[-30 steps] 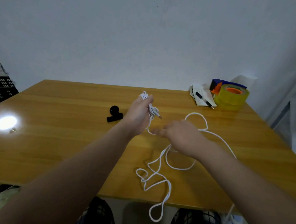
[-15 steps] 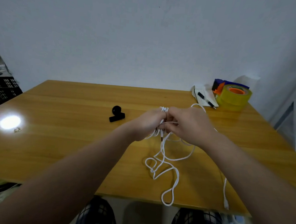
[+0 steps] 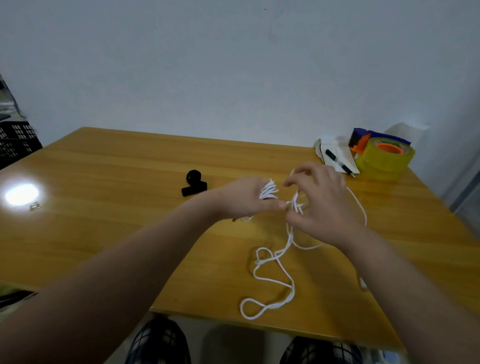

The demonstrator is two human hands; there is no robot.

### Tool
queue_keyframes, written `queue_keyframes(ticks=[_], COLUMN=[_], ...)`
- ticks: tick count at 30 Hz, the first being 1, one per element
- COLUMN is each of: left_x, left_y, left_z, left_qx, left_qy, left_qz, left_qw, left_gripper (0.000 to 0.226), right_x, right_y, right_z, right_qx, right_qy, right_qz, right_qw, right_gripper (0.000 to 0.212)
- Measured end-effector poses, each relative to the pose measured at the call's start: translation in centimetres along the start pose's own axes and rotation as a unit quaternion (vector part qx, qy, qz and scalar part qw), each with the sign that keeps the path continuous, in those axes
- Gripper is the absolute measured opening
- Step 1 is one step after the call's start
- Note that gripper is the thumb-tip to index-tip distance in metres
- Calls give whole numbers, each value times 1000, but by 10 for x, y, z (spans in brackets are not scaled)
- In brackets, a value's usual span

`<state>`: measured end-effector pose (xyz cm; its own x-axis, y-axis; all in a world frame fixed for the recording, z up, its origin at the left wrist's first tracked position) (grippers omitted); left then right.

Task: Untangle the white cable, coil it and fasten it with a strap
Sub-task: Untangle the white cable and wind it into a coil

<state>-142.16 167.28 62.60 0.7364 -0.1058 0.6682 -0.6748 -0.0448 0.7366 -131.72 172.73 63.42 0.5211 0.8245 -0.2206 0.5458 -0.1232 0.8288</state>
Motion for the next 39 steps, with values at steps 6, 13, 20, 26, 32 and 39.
queue_keyframes(ticks=[6, 13, 20, 26, 32, 39], left_x=[-32, -53, -86, -82, -93, -78], left_y=[10, 4, 12, 41, 68, 79], left_z=[9, 10, 20, 17, 26, 35], left_qx=[115, 194, 260, 358, 434, 504], left_qy=[45, 88, 146, 150, 136, 89], left_qz=[91, 116, 118, 103, 127, 202], left_qw=[988, 970, 947, 916, 881, 835], left_gripper=[24, 25, 35, 29, 23, 14], right_x=[7, 20, 9, 16, 33, 95], right_y=[8, 12, 5, 3, -9, -52], right_z=[3, 4, 6, 2, 12, 43], right_qx=[29, 96, 54, 10, -92, -54], right_qy=[-38, -205, -240, -278, -306, -527], right_qz=[-111, -395, -637, -508, -433, -433], right_qw=[993, 890, 731, 815, 843, 729], right_gripper=[24, 12, 10, 43, 31, 33])
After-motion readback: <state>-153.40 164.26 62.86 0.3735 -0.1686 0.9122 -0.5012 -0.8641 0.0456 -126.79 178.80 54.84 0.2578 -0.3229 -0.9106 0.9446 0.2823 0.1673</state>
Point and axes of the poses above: each hand's wrist, its own z-axis away from the middle knuckle, its own y-axis out of the back of the hand, x = y × z, the point moved 8 cm from there along -z, towards the middle knuckle, and after that the axes turned 9 degrees about -y, right-handed, at the moved point
